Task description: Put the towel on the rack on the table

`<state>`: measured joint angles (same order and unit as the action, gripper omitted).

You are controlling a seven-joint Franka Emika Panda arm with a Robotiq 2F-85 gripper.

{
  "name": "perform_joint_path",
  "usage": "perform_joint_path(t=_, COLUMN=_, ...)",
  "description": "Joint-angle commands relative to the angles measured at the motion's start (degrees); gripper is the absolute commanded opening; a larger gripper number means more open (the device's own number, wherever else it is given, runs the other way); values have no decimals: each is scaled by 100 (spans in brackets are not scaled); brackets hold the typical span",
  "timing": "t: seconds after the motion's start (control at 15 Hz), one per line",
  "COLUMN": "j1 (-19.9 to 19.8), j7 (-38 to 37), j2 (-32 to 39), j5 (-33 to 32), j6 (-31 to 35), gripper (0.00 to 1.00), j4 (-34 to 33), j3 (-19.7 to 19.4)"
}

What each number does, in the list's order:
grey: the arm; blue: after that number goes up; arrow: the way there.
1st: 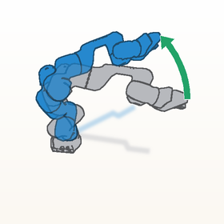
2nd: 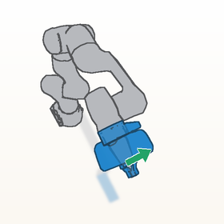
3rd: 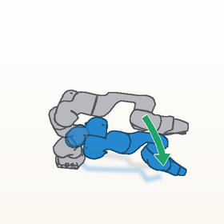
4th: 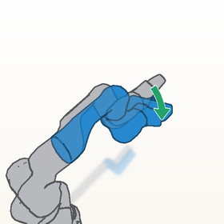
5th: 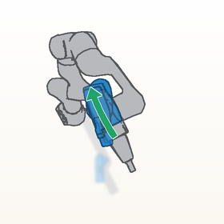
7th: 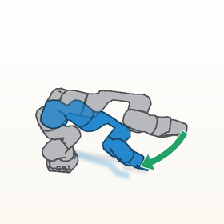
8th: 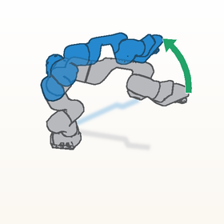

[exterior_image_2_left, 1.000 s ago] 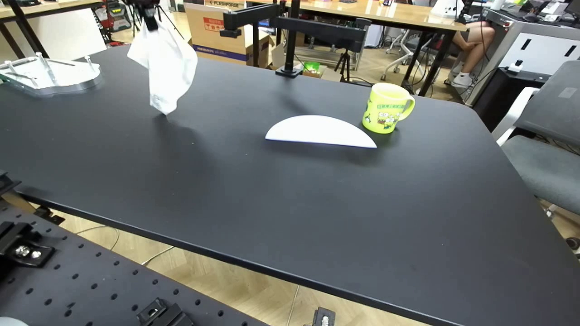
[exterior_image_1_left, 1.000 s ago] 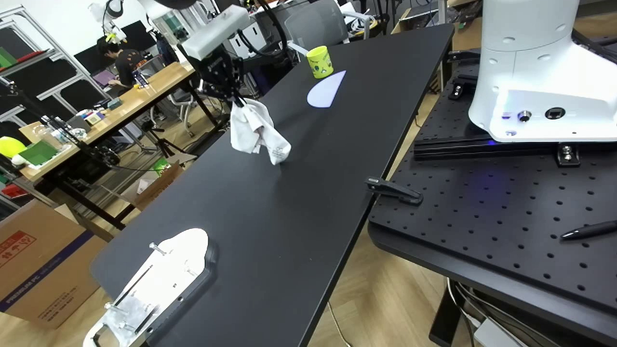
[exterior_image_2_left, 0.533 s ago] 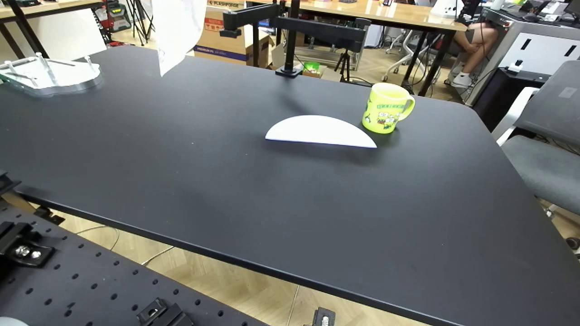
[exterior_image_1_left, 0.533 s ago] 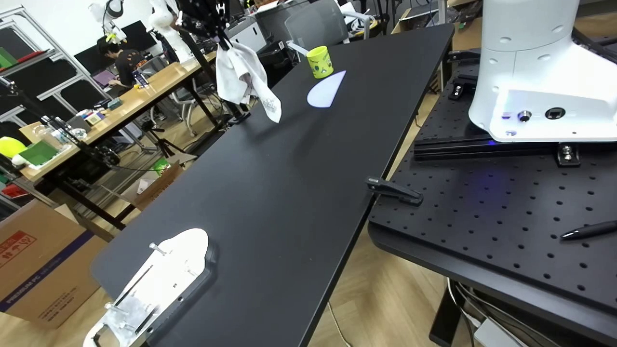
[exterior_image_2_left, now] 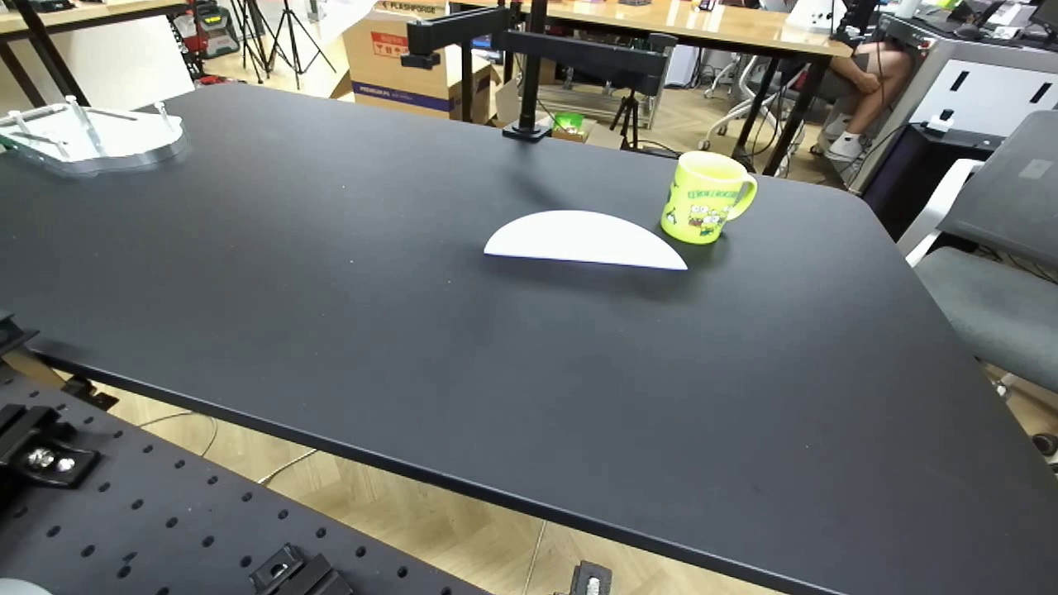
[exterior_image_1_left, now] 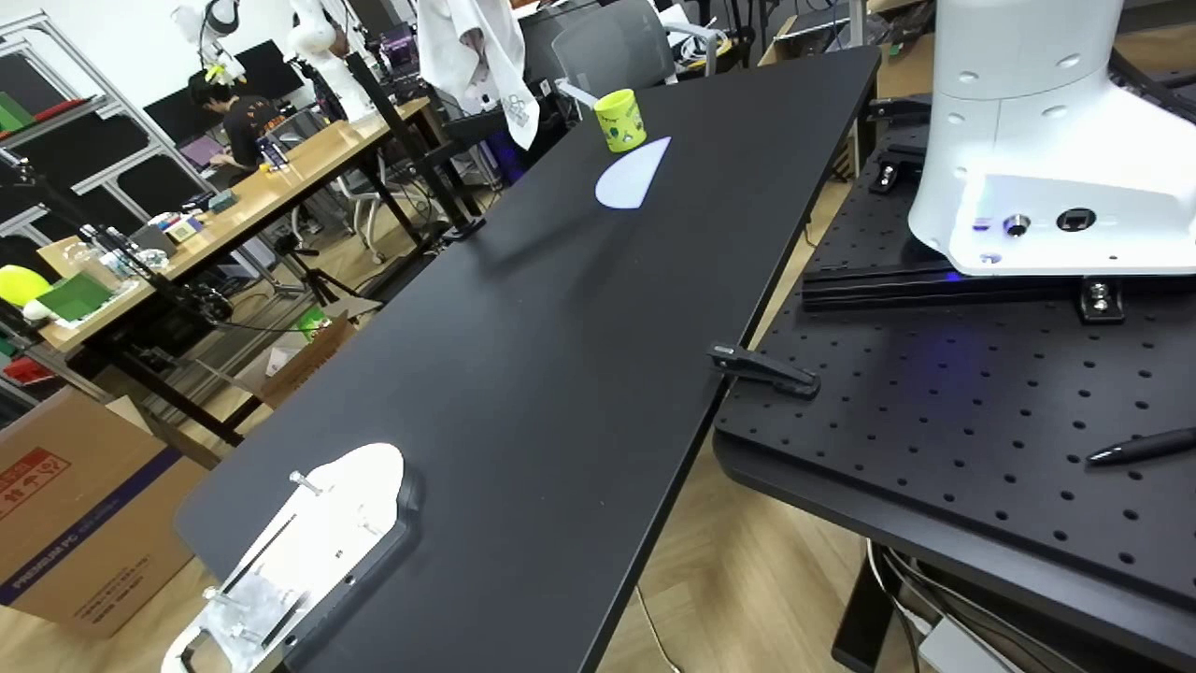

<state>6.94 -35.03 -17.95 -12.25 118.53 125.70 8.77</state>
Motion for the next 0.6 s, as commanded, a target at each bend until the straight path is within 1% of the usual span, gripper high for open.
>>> perform_joint_path(t=0.0, j1=-357, j7=-108, j2=-339, j5=109, j6=-153, gripper=1, j4=185, j3=0)
perform_joint_path(t=0.27, j1=-667, j7=-18, j2=-428, j5=229, j6=-72, gripper=1, j4=335, j3=-117)
perform_joint_path(t=0.53, j1=-806, j7=96, j2=-77, j5=268, j6=182, gripper=1, j4=355, j3=-158)
